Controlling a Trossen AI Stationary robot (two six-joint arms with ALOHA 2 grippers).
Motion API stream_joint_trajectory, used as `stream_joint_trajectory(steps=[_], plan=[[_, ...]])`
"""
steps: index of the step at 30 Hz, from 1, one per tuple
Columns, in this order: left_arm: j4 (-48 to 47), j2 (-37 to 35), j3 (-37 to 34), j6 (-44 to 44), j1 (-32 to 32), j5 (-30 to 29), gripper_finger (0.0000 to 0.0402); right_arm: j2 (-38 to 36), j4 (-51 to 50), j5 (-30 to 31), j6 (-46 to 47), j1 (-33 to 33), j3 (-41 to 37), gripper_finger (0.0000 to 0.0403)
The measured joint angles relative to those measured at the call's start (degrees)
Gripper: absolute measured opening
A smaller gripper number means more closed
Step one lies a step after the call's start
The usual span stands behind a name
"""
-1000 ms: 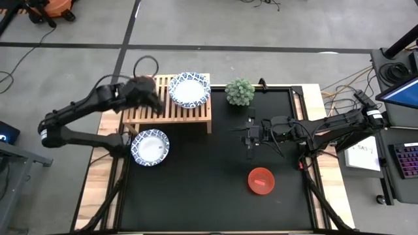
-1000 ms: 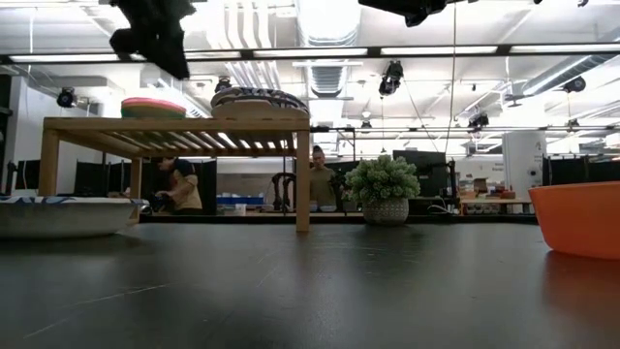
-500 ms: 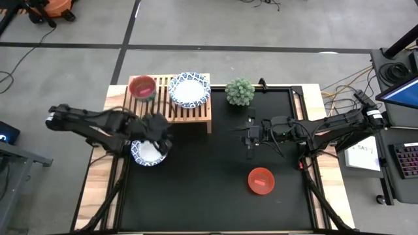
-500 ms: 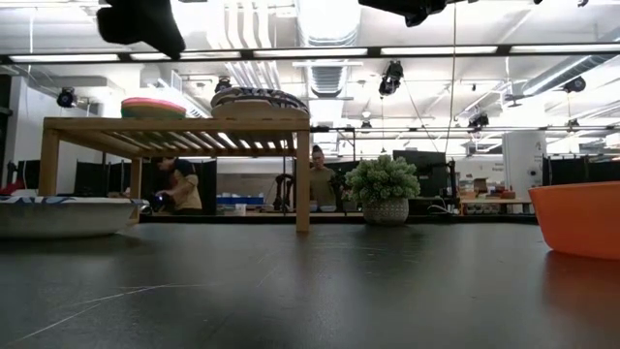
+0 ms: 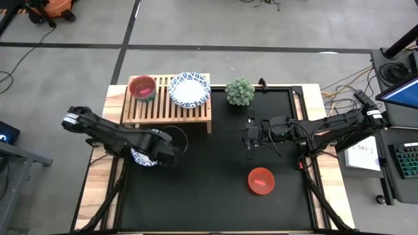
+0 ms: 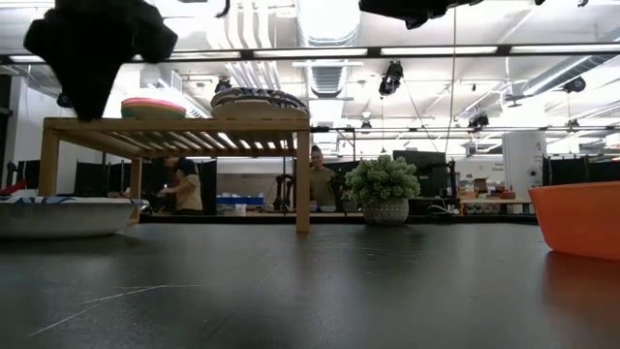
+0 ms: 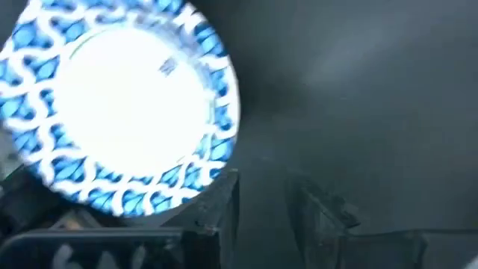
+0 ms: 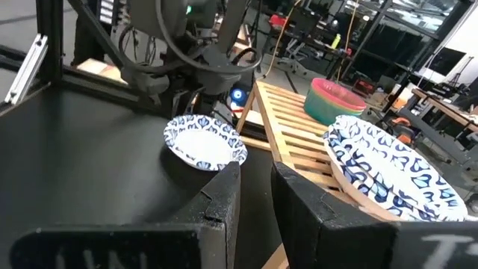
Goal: Place and stack bowls onto a shelf
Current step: Stack the blue patterned bowl on top of the blue patterned bowl on the shelf
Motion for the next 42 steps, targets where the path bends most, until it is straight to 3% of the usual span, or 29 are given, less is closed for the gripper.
stream_joint_trajectory(steps=[10, 19, 27, 35, 42], plan=[[-0.3, 9.6, -0.3, 0.6, 0.0, -0.4, 0.0165, 0.0, -2.3, 0.0, -1.0, 0.0, 0.0, 0.0068], [1.4, 16.3, -1.3, 4.0, -0.1, -3.9, 0.0167, 0.0, -2.3, 0.0, -1.0, 0.0, 0.0, 0.0068], [5.3, 20.8, -2.4, 7.6, -0.8, -4.0, 0.013, 0.0, -2.2, 0.0, -1.0, 0.0, 0.0, 0.0068], [6.9, 20.9, -2.3, 9.1, -1.8, -1.9, 0.0015, 0.0, -2.2, 0.0, -0.5, 0.0, 0.0, 0.0068], [1.7, 18.7, 4.3, 16.4, -4.4, 0.3, 0.0004, -0.2, -2.7, 0.0, -0.6, 0.0, 0.0, 0.0068]])
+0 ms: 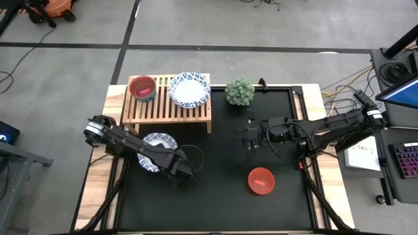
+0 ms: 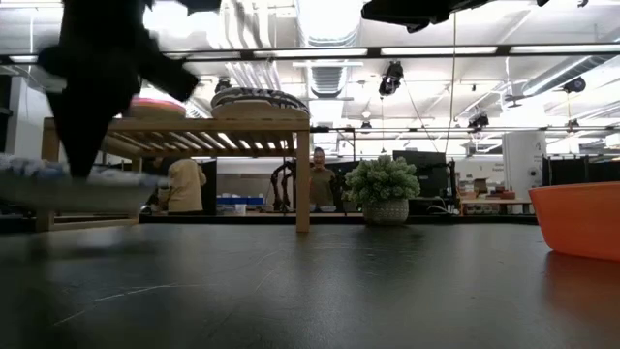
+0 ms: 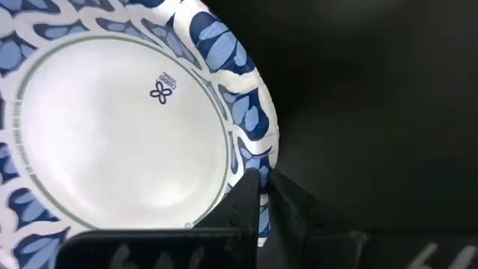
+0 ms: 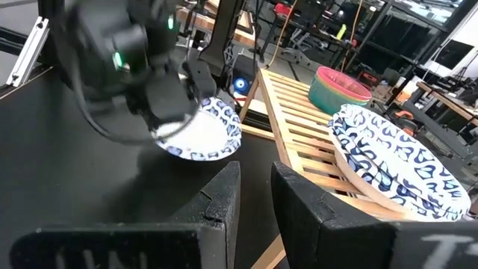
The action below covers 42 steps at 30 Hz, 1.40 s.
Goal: Place and stack bowls onto a shelf
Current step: Stack the blue patterned bowl on top of the blue patterned bowl on the shelf
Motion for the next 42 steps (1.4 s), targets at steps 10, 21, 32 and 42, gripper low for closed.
stream_joint_trajectory(steps=[10, 21, 32, 42], plan=[[-4.7, -0.2, 25.5, 30.8, -4.6, -3.7, 0.0001, -5.0, -10.7, -0.1, 3.0, 0.1, 0.0, 0.0068], [-4.9, -0.2, 45.7, 55.2, -2.2, -28.7, 0.0, -9.1, -17.9, -1.6, 7.6, 0.1, 0.0, 0.0068], [-10.5, -0.2, 47.1, 65.7, 14.1, -31.1, 0.0, -9.2, -18.8, -1.7, 7.1, 0.2, 0.0, 0.0068], [-10.4, -0.1, 41.9, 70.2, 30.7, -20.8, 0.0, -9.2, -19.8, -1.6, 7.0, 0.2, 0.0, 0.0068]])
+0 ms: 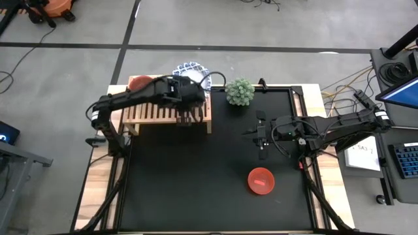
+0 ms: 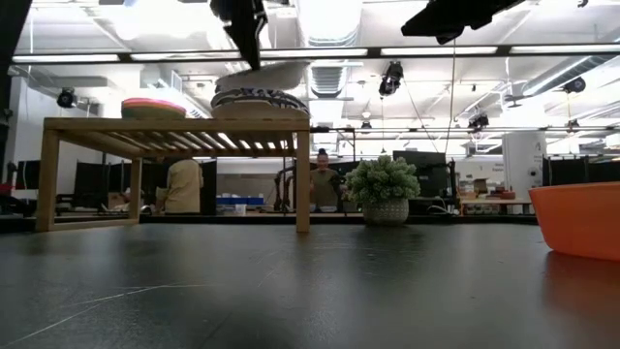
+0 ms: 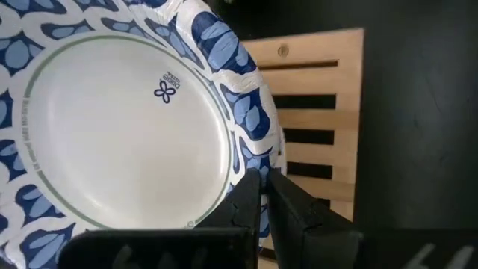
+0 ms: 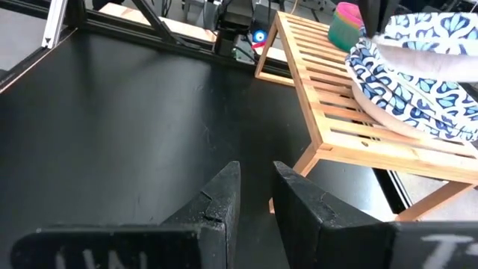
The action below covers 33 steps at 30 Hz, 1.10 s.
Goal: Place and stack bowls onto a shelf
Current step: Stack the blue patterned bowl on top of the blue patterned bowl on the shelf
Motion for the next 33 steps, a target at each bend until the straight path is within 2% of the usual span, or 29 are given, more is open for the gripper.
stream_joint_trajectory(steps=[4, 10, 17, 25, 28, 33], plan=[[0.4, 0.0, -0.2, 1.7, 3.1, 2.8, 0.0, 0.0, -0.4, 0.0, 0.2, 0.0, 0.0, 0.0068], [1.1, 0.0, -0.2, 2.6, 4.9, 3.0, 0.0006, 0.0, -0.8, 0.0, 0.5, 0.0, 0.0, 0.0068], [2.9, 0.1, -0.3, 3.9, 6.3, 3.0, 0.0053, 0.0, -0.7, 0.0, 1.1, 0.0, 0.0, 0.0068], [2.6, 0.1, -0.3, 1.2, 6.8, 3.0, 0.0112, 0.0, -0.7, 0.0, 1.6, 0.0, 0.0, 0.0068], [0.5, -0.4, -0.1, 1.1, 6.7, 1.4, 0.0123, 0.0, -0.6, 0.0, 1.6, 0.0, 0.0, 0.0068], [3.0, -4.7, -0.1, 0.4, 6.8, 0.5, 0.0128, 0.0, -0.6, 0.1, 2.8, 0.0, 0.0, 0.0068]])
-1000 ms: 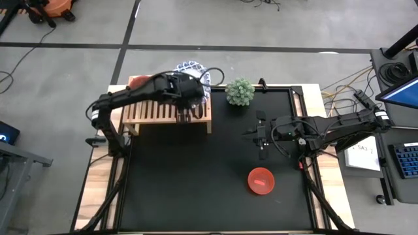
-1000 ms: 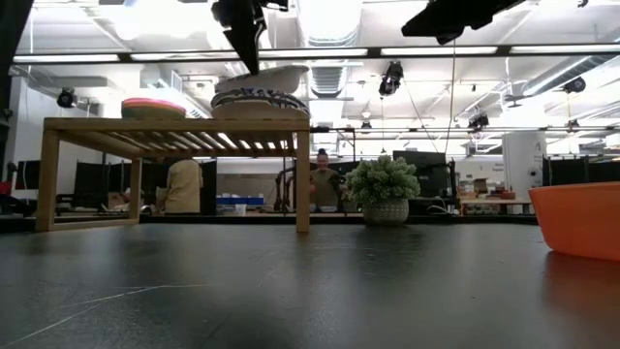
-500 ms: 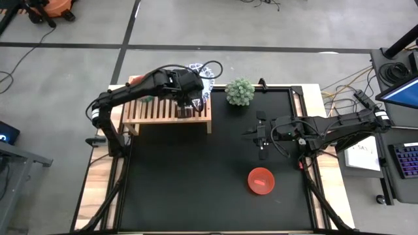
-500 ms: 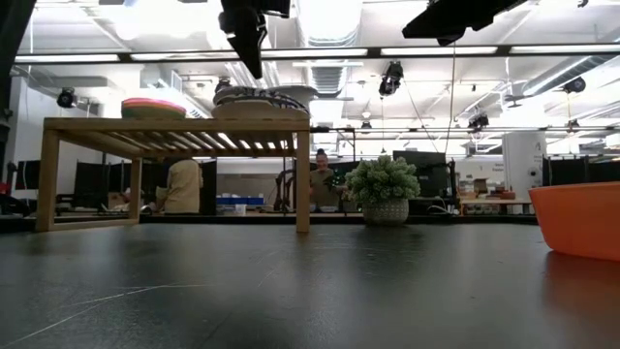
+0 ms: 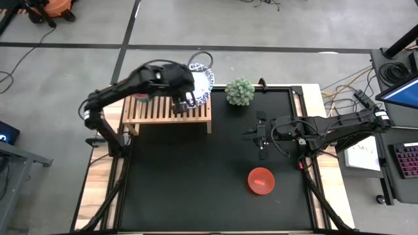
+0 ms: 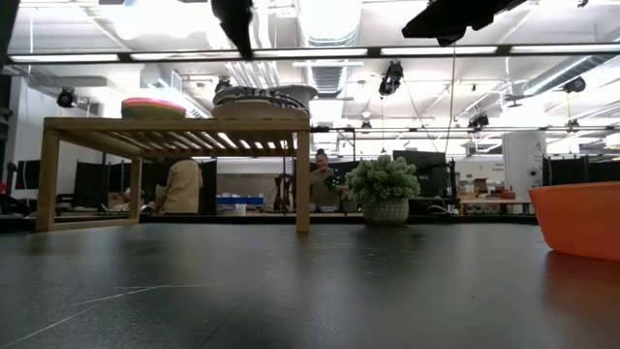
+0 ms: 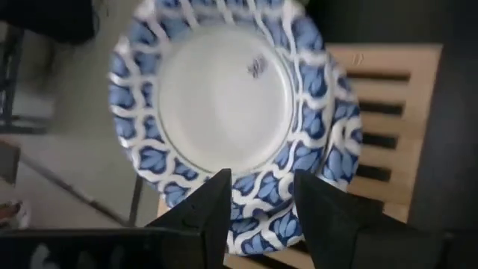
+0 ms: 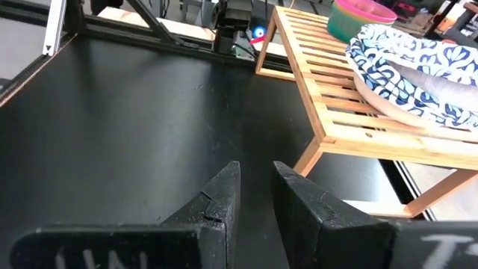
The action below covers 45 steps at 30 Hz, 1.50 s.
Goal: Place and stack bowls onto a shelf
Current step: Stack the blue patterned bowl on top of the blue patterned bowl on the shelf
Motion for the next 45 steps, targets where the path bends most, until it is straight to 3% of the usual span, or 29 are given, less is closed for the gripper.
stream_joint_trajectory(steps=[5, 9, 13, 19, 21, 24, 30, 37, 45], plan=[[6.1, -6.2, -1.0, -3.2, -0.2, 2.5, 0.0123, 0.0, 1.0, 0.0, 1.1, 0.0, 0.0, 0.0068], [13.2, -12.8, -6.5, -8.6, -1.6, 2.5, 0.0115, 0.2, 4.6, 2.2, 3.0, 0.0, 0.0, 0.0068], [20.8, -20.0, -16.6, -18.0, -5.8, 2.7, 0.0106, 1.3, 7.2, 8.6, 5.6, 0.0, 0.0, 0.0068], [36.2, -31.3, -35.7, -19.0, -16.2, 2.3, 0.0094, 6.8, 13.6, 21.6, 8.4, -2.9, 1.2, 0.0068], [42.3, -34.4, -41.3, -18.6, -19.1, 2.3, 0.0091, 8.8, 13.6, 22.4, 6.6, -5.8, 3.8, 0.0068], [50.3, -38.4, -48.4, -18.1, -22.4, 2.0, 0.0091, 12.0, 13.5, 17.4, 4.1, -11.2, 9.0, 0.0064], [58.0, -43.5, -55.8, -19.6, -25.6, 2.0, 0.0091, 20.5, 15.3, -3.0, -3.1, -21.8, 19.2, 0.0045], [58.5, -46.7, -57.8, -19.6, -25.8, 2.0, 0.0091, 31.6, 15.8, -3.9, -4.9, -29.3, 28.9, 0.002], [58.5, -47.4, -59.0, -19.5, -25.8, 2.0, 0.0091, 39.6, 16.1, -4.7, -4.2, -32.5, 34.1, 0.0009]])
